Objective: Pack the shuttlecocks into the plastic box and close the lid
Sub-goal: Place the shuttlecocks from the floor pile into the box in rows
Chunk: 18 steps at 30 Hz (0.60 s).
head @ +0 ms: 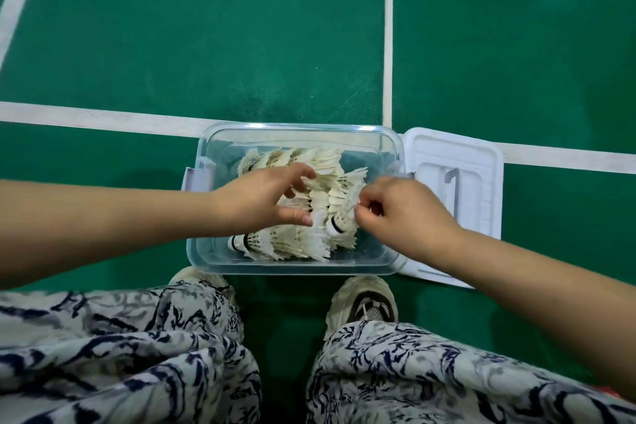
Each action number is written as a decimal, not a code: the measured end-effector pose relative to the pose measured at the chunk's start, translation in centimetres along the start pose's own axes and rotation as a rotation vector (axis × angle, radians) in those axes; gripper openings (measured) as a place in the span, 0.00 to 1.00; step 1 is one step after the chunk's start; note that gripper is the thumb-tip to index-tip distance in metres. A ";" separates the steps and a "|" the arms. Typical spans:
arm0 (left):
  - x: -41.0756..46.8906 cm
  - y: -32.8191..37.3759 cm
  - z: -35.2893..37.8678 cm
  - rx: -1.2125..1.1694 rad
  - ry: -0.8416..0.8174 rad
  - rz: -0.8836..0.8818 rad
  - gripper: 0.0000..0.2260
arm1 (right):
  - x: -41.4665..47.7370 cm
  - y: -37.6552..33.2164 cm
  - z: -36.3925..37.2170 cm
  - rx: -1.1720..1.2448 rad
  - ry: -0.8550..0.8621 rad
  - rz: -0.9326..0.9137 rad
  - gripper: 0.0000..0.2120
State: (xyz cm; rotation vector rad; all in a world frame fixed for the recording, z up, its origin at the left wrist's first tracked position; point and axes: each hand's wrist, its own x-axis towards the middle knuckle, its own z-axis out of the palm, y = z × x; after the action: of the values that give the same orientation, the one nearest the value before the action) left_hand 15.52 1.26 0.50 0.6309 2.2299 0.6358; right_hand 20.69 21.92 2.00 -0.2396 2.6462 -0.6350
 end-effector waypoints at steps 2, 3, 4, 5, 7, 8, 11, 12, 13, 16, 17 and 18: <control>-0.2 -0.3 0.5 0.072 -0.047 0.038 0.33 | -0.1 -0.2 0.8 0.048 -0.107 0.018 0.10; -0.3 -0.4 0.7 0.109 -0.068 0.054 0.33 | 0.0 -0.2 1.0 0.094 -0.150 0.044 0.11; -0.4 -0.5 1.0 0.144 -0.085 0.065 0.33 | 0.1 -0.3 1.3 0.147 -0.185 0.074 0.12; -0.5 -0.6 1.3 0.174 -0.097 0.068 0.33 | 0.2 -0.4 1.5 0.190 -0.216 0.105 0.14; -0.5 -0.7 1.7 0.208 -0.105 0.066 0.32 | 0.6 -0.5 1.9 0.206 -0.280 0.142 0.14; -0.5 -0.6 1.8 0.217 -0.102 0.069 0.31 | 0.9 -0.6 2.1 0.177 -0.318 0.144 0.12; -0.4 -0.6 2.0 0.241 -0.108 0.078 0.28 | 1.3 -1.0 2.6 0.036 -0.409 0.112 0.11; -0.3 -0.6 2.0 0.246 -0.112 0.081 0.28 | 1.4 -1.1 2.9 -0.014 -0.425 0.101 0.11; -0.2 -0.7 2.1 0.255 -0.116 0.087 0.27 | 1.4 -1.1 3.2 -0.065 -0.438 0.089 0.10; 0.4 -0.9 2.5 0.325 -0.133 0.107 0.25 | 1.4 -1.1 4.1 -0.201 -0.460 0.046 0.06; 0.6 -1.0 2.6 0.349 -0.138 0.105 0.24 | 1.5 -1.1 4.3 -0.227 -0.465 0.036 0.06; 0.9 -0.9 2.7 0.365 -0.141 0.104 0.24 | 1.5 -1.0 4.3 -0.246 -0.466 0.027 0.06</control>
State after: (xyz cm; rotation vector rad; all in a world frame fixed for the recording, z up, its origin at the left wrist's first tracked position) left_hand 16.78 1.76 -2.18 0.9477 2.2060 0.2231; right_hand 21.22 18.92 -1.57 -0.3721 2.2625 -0.2063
